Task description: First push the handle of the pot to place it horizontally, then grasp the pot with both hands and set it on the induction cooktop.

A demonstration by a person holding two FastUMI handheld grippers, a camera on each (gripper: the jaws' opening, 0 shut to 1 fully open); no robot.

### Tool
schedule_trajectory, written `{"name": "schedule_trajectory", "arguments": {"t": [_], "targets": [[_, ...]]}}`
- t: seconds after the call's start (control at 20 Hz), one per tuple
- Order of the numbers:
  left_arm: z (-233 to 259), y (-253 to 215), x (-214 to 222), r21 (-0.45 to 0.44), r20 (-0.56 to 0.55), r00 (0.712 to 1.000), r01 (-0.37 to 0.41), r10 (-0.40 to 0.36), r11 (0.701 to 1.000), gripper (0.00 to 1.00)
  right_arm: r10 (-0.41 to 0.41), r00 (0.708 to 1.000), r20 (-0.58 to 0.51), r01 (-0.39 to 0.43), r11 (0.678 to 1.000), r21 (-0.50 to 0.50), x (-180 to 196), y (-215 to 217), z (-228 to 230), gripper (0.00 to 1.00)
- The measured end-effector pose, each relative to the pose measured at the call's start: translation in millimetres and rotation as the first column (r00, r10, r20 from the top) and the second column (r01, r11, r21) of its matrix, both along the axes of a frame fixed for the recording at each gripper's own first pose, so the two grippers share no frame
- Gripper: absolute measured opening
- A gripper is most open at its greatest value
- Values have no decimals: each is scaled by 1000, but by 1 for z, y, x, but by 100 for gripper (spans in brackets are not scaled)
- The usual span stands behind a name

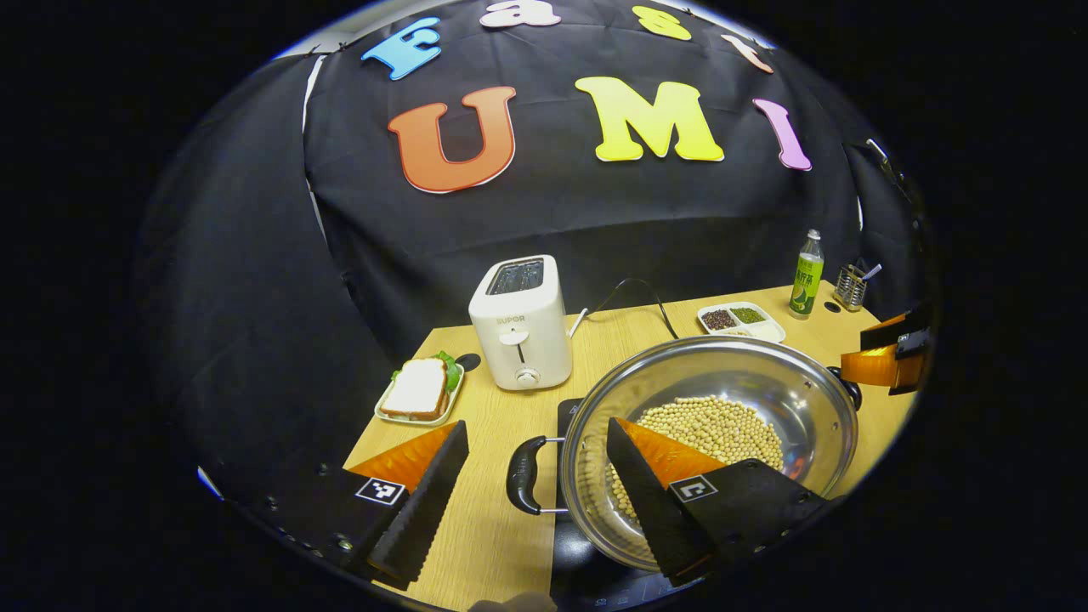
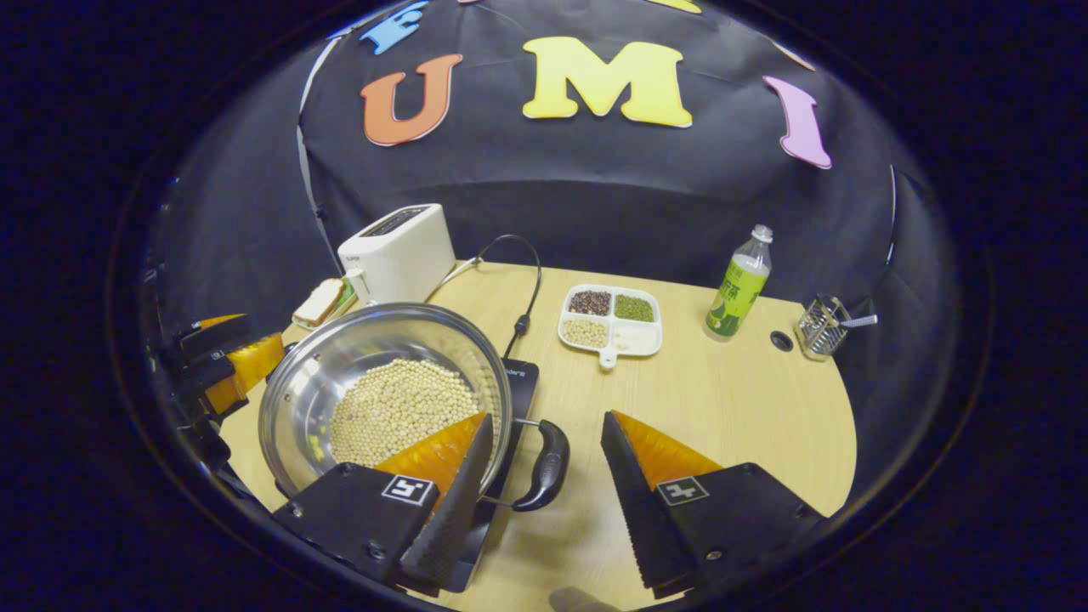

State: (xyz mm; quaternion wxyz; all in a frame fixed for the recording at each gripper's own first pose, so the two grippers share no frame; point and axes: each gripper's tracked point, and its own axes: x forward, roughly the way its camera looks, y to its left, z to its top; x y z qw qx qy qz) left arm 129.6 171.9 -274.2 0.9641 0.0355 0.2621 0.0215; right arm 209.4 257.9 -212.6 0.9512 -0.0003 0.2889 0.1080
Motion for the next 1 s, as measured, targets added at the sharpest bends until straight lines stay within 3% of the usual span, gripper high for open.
{"name": "schedule_trajectory", "arguments": {"t": [0.25, 0.55, 0.7, 0.75, 1.0], "targets": [[21, -9, -8, -35, 29, 999, -17, 18, 999, 96, 6, 1000, 27, -5, 1000, -18, -5, -4, 8, 81], [71, -26, -22, -61, 113, 993, -12, 19, 998, 97, 40, 989, 144, -30, 997, -70, -18, -15, 47, 81], [104, -40, -30, -74, 172, 985, 2, 11, 997, 97, 41, 978, 205, -23, 996, -87, -29, -26, 71, 82], [112, -44, -32, -75, 184, 983, 4, 10, 997, 96, 42, 976, 216, -23, 996, -88, -34, -28, 78, 87], [157, -68, -48, -94, 240, 971, 8, 15, 995, 96, 31, 948, 315, 1, 995, -101, -56, -52, 121, 84]]}}
